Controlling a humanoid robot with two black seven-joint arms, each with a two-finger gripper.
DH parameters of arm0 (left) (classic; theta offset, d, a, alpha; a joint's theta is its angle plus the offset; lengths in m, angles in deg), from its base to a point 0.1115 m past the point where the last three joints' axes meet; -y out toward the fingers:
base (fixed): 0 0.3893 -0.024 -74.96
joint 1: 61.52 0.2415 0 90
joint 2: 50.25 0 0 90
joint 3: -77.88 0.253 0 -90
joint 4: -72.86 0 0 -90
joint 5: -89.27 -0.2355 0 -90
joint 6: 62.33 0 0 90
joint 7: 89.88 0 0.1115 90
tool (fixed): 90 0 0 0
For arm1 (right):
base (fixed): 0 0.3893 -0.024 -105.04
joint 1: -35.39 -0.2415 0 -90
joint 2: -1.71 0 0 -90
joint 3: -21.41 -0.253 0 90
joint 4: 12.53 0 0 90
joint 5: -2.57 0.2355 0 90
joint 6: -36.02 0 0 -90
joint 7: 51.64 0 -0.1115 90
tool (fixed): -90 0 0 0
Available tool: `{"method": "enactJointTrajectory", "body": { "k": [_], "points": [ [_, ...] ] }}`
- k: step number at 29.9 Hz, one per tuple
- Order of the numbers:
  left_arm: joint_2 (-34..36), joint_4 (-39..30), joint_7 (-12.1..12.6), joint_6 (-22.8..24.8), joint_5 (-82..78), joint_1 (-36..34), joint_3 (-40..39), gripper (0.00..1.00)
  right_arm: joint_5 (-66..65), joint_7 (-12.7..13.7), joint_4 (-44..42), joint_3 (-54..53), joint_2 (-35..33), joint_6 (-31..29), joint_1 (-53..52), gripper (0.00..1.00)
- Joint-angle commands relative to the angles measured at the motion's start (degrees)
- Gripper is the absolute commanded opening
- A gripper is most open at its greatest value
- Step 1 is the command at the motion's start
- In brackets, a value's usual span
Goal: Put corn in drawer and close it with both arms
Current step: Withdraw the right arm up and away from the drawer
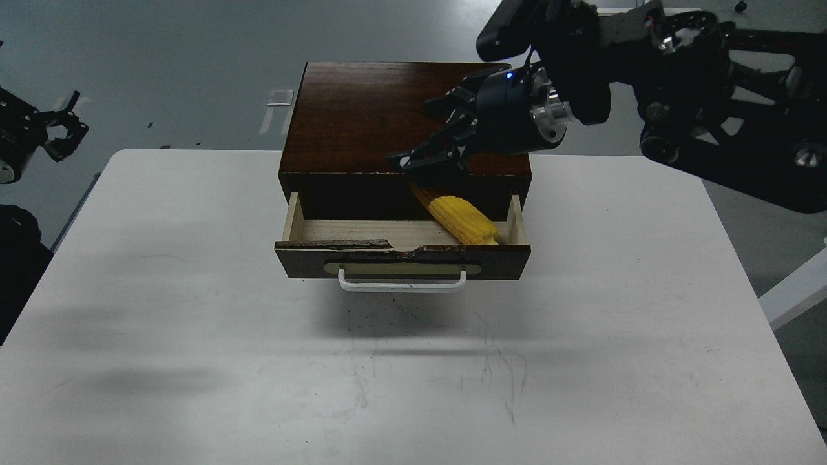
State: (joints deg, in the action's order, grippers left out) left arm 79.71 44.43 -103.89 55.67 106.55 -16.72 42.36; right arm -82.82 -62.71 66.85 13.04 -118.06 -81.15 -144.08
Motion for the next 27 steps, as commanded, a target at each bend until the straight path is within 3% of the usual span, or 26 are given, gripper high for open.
{"method": "enactJointTrajectory", "body": {
  "k": [1,10,15,22,27],
  "points": [
    [0.04,-0.05,-0.13,0.00,0.03,-0.15,-0.07,0.98,8.80,0.00,-4.91,-5.32,-1.33,0.10,0.17,0.99],
    [-0.05,-1.10,0.83,0.00,-0.93,-3.14,0.80,0.97,39.12,0.08,-15.38,-11.75,-8.00,0.98,0.09,1.00],
    [-0.14,-1.55,0.57,0.00,-3.40,-5.59,0.80,0.98,48.44,0.08,-19.16,-11.93,-12.93,1.76,0.87,1.00],
    [-0.31,-1.37,0.75,0.00,-4.10,-7.45,0.98,0.98,70.51,-0.18,-25.94,-12.11,-18.03,1.77,5.79,1.00],
    [-0.49,-1.72,-0.13,0.00,-13.12,-10.34,0.80,0.97,89.55,-0.09,-31.54,-12.19,-19.00,1.68,13.16,1.00]
  ]
}}
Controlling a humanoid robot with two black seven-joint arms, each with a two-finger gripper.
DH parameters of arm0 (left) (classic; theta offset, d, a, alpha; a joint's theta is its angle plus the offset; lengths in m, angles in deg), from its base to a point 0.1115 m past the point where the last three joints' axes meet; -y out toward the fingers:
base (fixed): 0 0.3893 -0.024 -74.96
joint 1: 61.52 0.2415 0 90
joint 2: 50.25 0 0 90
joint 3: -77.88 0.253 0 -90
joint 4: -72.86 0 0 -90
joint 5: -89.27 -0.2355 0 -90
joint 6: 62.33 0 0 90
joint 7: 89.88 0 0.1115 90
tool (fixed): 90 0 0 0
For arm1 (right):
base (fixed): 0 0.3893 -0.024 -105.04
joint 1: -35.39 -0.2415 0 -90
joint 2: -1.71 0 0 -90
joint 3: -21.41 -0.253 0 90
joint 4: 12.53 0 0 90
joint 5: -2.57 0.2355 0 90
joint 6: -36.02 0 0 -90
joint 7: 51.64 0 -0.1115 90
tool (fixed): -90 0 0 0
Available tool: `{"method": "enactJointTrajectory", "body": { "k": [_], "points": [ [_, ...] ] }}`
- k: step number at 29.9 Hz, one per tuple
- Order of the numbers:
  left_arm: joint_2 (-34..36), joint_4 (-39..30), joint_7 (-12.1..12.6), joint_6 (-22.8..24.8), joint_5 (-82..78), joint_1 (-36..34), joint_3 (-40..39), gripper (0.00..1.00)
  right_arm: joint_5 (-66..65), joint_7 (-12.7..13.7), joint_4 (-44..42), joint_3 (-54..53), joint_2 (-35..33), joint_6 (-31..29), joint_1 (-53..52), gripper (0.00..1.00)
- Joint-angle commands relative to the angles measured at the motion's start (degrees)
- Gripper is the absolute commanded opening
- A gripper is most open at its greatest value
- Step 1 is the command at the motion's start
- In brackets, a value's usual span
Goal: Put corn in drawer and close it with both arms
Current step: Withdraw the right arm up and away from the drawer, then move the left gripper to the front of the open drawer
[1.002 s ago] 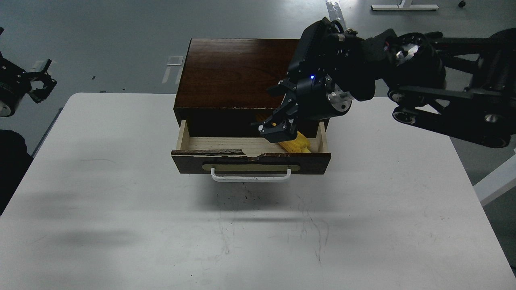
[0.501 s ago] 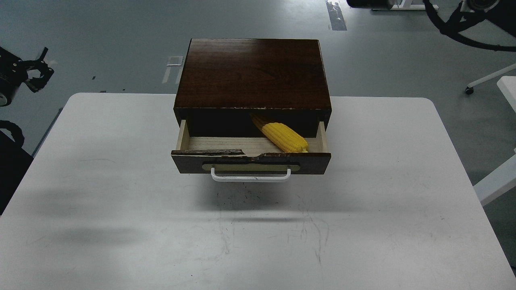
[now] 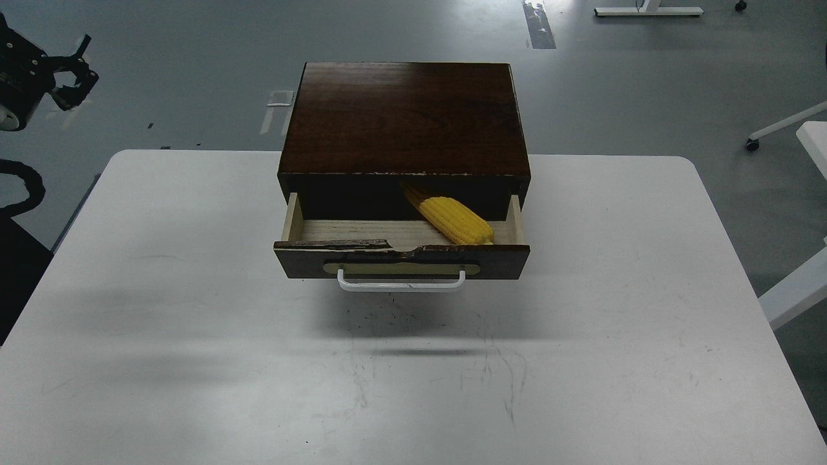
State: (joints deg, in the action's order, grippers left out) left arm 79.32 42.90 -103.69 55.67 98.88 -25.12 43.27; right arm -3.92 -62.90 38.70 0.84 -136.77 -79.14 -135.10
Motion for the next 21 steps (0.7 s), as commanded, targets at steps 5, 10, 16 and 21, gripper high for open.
{"method": "enactJointTrajectory", "body": {
  "k": [5,10,16,21],
  "points": [
    [0.69,-5.36,-0.51,0.00,-16.53,-4.85,-0.19,0.90,20.19,-0.69,-8.42,-0.08,-0.21,-0.68,11.84,1.00],
    [2.36,-10.91,-2.97,0.00,-27.61,-8.63,-0.19,0.45,21.61,-4.99,-9.30,-1.23,-0.21,-1.47,17.91,1.00],
    [4.28,-21.86,-3.41,0.00,-41.83,-9.43,-0.02,0.00,21.61,-6.75,-9.82,-1.31,-0.21,-2.78,20.20,1.00],
    [9.47,-36.73,-3.59,0.00,-50.99,-8.63,0.07,0.00,21.61,-8.25,-13.25,-1.23,0.67,-2.84,20.46,1.00]
  ]
}}
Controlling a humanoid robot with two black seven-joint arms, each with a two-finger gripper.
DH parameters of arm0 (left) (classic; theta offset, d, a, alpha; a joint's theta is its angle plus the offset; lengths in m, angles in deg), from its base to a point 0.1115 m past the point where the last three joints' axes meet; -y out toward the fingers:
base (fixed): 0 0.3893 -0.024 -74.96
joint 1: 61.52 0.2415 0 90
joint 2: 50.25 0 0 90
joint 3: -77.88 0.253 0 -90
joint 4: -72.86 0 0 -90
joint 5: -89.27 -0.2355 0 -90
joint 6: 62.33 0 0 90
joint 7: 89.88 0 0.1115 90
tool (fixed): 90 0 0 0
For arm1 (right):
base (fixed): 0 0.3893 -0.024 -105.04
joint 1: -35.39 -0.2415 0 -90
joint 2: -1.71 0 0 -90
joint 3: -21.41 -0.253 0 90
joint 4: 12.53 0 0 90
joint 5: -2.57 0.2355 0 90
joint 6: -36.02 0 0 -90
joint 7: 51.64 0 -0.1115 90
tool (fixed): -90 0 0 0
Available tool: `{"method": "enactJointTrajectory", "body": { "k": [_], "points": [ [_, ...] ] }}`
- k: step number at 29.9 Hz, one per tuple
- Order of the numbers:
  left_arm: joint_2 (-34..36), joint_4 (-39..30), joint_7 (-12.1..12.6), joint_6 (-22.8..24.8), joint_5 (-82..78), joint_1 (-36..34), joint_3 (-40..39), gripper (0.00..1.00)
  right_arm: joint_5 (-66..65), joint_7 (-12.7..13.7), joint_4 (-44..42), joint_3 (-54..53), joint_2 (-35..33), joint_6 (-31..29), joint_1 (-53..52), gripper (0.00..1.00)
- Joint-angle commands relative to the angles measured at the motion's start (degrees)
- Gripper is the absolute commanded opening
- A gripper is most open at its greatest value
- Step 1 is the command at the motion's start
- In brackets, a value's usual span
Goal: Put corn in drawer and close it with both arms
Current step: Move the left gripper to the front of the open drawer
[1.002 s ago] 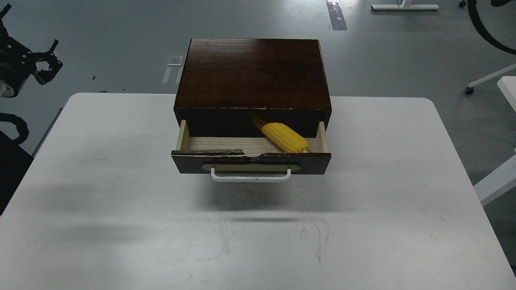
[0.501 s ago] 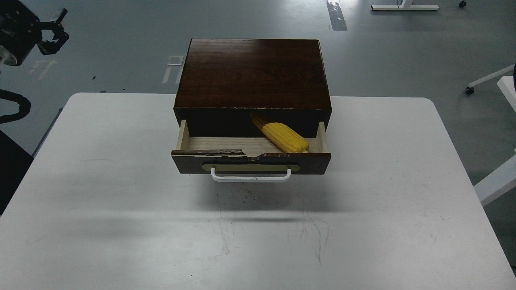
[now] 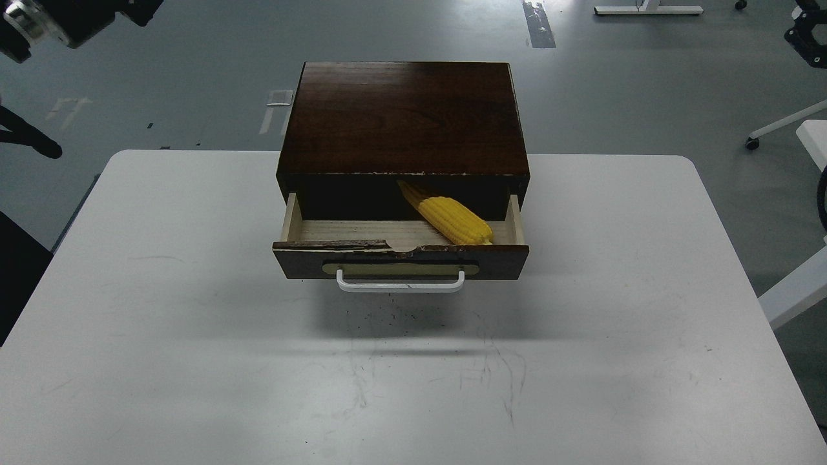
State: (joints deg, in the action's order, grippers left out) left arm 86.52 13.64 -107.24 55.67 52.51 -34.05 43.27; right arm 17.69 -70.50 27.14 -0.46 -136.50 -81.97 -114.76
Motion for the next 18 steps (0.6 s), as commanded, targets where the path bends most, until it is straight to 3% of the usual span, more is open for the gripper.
{"method": "enactJointTrajectory", "body": {
  "k": [1,10,18],
  "points": [
    [3.14,-11.15,-0.04,0.00,-6.64,0.30,0.33,0.00,0.00,-0.74,-2.13,0.08,0.57,-0.01,0.21,1.00],
    [5.52,-32.79,-0.04,0.00,-30.27,0.48,0.60,0.00,0.00,-0.83,-2.31,-0.27,1.10,-0.01,0.66,1.00],
    [7.37,-38.78,-0.04,0.00,-39.43,0.65,6.12,0.00,0.00,-0.74,-4.95,-0.80,0.93,-0.01,0.74,1.00]
  ]
}}
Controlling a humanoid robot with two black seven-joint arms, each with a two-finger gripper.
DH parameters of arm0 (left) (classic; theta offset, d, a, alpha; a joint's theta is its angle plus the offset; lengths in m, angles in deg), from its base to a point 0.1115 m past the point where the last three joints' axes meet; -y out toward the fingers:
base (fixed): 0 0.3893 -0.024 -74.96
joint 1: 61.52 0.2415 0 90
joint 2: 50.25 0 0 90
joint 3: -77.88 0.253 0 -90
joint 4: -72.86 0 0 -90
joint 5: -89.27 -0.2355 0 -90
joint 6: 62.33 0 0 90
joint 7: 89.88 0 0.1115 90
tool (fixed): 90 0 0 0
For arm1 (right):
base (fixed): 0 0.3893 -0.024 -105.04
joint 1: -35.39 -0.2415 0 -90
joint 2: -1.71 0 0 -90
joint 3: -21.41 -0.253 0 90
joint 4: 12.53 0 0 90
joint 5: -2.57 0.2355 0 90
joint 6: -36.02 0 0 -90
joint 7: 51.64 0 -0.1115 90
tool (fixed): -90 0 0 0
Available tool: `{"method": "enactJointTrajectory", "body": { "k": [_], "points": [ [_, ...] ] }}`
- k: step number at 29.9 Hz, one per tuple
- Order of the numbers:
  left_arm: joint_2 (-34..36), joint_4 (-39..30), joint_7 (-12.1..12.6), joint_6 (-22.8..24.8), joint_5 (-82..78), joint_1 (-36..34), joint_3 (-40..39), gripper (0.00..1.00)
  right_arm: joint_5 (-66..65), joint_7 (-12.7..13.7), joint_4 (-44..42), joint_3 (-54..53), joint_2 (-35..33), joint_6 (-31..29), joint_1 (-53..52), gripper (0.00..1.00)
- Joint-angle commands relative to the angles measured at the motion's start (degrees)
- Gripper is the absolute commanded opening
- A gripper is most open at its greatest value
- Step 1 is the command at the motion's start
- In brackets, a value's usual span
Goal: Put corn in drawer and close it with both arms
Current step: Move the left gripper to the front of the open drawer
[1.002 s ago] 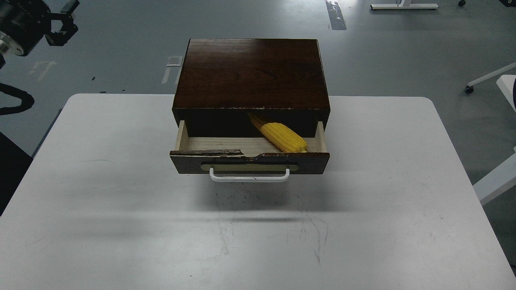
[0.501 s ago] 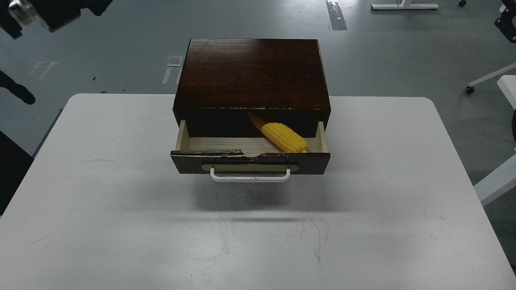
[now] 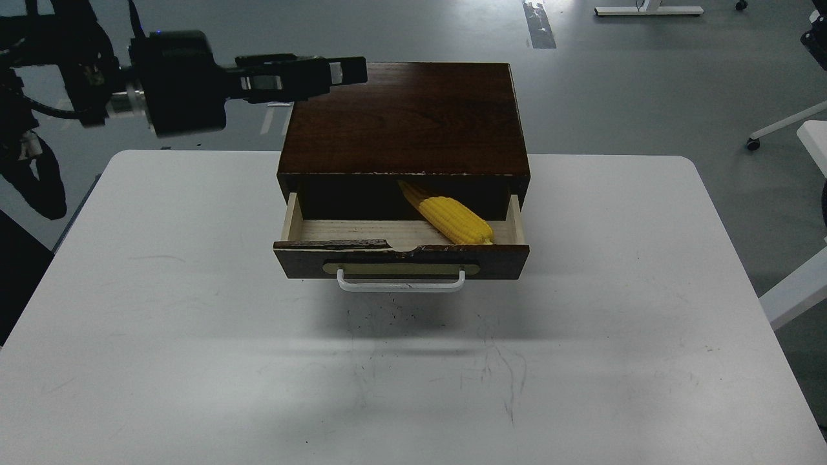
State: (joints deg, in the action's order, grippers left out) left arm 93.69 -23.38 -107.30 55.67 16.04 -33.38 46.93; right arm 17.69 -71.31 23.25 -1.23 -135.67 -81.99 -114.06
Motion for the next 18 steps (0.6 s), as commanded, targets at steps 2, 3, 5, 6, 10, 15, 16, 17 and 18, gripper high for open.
{"method": "enactJointTrajectory", "body": {
  "k": [2,3,5,6,10,15,16,17,18],
  "points": [
    [-0.41,-1.93,-0.06,0.00,-7.70,-0.72,5.37,0.00,-0.01,0.07,-1.67,0.06,0.27,0.01,0.39,1.00],
    [-0.67,-2.02,-0.06,0.00,-10.68,-0.72,6.33,0.00,-0.01,0.07,-1.67,-0.03,0.27,0.01,0.39,1.00],
    [-2.07,-2.54,-0.06,0.00,-12.37,-0.28,6.96,0.00,-0.01,-0.02,-1.67,0.06,0.36,0.01,0.48,1.00],
    [-2.87,-2.81,-0.06,0.00,-12.81,-0.11,7.05,0.00,-0.01,0.07,-1.67,0.06,0.36,0.01,0.48,1.00],
    [-8.05,-3.87,-0.06,0.00,-13.25,-0.89,10.99,0.00,-0.01,0.07,-1.76,-0.03,0.36,0.01,0.48,1.00],
    [-10.68,-3.08,-0.06,0.00,-20.09,-1.42,13.54,0.00,-0.01,0.07,-1.76,0.06,0.45,0.01,0.65,1.00],
    [-11.30,-2.73,-0.06,0.00,-21.15,-1.42,13.90,0.00,-0.01,0.07,-1.76,0.06,0.45,0.01,0.83,1.00],
    [-12.36,-1.77,-0.06,0.00,-22.91,-1.42,14.60,0.00,0.08,0.07,-1.76,-0.03,0.53,0.01,1.61,1.00],
    [-12.89,-1.32,-0.06,0.00,-23.88,-1.34,15.30,0.00,0.52,-0.02,-1.67,-0.03,0.80,0.01,3.01,1.00]
  ]
}}
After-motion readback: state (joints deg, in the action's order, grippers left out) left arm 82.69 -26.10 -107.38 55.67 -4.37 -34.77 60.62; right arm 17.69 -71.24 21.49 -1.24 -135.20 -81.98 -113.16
